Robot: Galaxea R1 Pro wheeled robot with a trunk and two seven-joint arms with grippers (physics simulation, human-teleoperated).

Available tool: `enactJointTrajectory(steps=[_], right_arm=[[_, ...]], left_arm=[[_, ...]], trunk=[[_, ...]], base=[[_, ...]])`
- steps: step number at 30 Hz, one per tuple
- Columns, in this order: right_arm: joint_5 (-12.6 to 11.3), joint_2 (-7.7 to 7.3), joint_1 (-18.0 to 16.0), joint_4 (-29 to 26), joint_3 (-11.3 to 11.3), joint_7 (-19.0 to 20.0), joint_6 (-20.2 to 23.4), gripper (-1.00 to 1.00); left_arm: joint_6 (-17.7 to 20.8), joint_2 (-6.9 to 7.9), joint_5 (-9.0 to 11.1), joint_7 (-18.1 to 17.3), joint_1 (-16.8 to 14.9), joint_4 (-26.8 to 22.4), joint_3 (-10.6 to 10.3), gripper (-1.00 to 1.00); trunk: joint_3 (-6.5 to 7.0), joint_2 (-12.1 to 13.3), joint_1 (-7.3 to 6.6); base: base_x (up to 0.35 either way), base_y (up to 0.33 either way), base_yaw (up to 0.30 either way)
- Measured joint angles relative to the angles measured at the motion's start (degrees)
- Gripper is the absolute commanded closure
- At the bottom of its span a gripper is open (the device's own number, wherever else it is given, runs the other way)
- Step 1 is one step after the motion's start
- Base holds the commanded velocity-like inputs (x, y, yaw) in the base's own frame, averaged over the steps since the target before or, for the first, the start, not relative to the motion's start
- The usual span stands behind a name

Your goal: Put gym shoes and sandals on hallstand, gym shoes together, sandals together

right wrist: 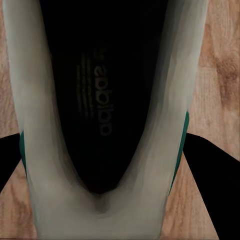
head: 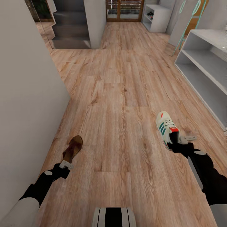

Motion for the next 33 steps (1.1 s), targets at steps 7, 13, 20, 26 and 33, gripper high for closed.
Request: enactJointTrajectory(steps=[7, 13, 20, 26, 33], right_arm=[[-0.05, 0.03, 9.42, 1.56, -0.12, -0.2, -13.15, 1.0], [-2.7, 0.08, 16.4, 10.4, -0.14, -0.28, -26.05, 1.0], [-7.06, 1.07, 18.31, 26.18, -0.13, -0.32, -43.14, 1.0], [-7.62, 1.8, 18.48, 34.89, -0.07, -0.27, -51.91, 1.0], [-7.63, 2.2, 18.5, 37.83, -0.12, -0.26, -55.72, 1.0]], left_arm=[[-5.74, -0.2, 7.14, 5.84, 1.04, 0.34, 0.1, 1.0], [-7.35, -0.65, 12.93, 10.33, 4.05, 0.98, 0.06, 1.0], [-8.37, -0.72, 18.79, 11.64, 7.12, 0.95, 0.07, 1.0], [-15.08, -0.92, 21.06, 15.16, 9.98, 1.73, 0.0, 1.0], [-18.39, -1.54, 21.46, 19.95, 11.34, 6.54, -0.03, 1.0]], trunk=[[2.17, 0.09, -0.18], [4.04, 0.18, -0.33], [6.21, 0.27, -0.51], [8.09, 0.35, -0.67], [10.27, 0.44, -0.85]], base=[[0.0, 0.0, 0.0], [0.0, 0.0, 0.0], [0.0, 0.0, 0.0], [0.0, 0.0, 0.0], [0.0, 0.0, 0.0]])
